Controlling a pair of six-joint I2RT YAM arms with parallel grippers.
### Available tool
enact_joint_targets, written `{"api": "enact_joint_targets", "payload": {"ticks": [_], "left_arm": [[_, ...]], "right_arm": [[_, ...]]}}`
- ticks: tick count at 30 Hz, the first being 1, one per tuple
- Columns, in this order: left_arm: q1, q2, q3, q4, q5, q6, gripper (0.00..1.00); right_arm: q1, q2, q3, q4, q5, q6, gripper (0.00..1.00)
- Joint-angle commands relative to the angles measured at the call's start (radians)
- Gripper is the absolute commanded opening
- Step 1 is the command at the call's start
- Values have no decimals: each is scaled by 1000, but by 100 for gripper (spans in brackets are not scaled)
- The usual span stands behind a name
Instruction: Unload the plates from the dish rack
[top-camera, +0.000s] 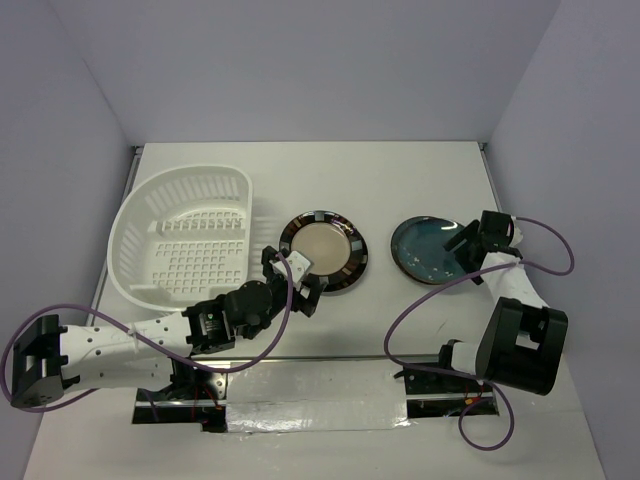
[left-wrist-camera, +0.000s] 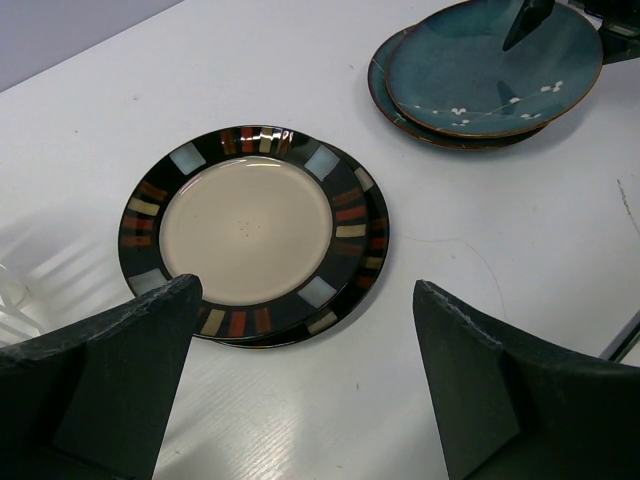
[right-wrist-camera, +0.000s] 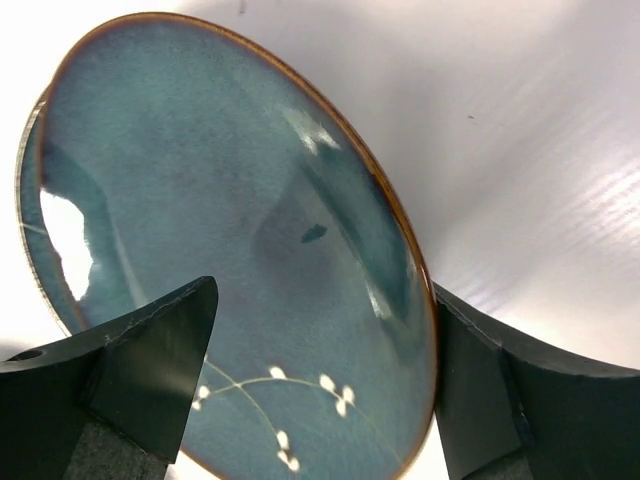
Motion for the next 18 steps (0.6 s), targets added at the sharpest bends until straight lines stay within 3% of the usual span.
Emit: {"api": "enact_joint_targets", "payload": {"ticks": [1, 18], "left_arm": [[-4, -3, 32, 30, 6, 3, 99], [-6, 8, 36, 29, -14, 16, 99]], "right_arm": [[7, -4, 56, -26, 48, 7, 87], [36, 26, 79, -12, 28, -3, 86]]}}
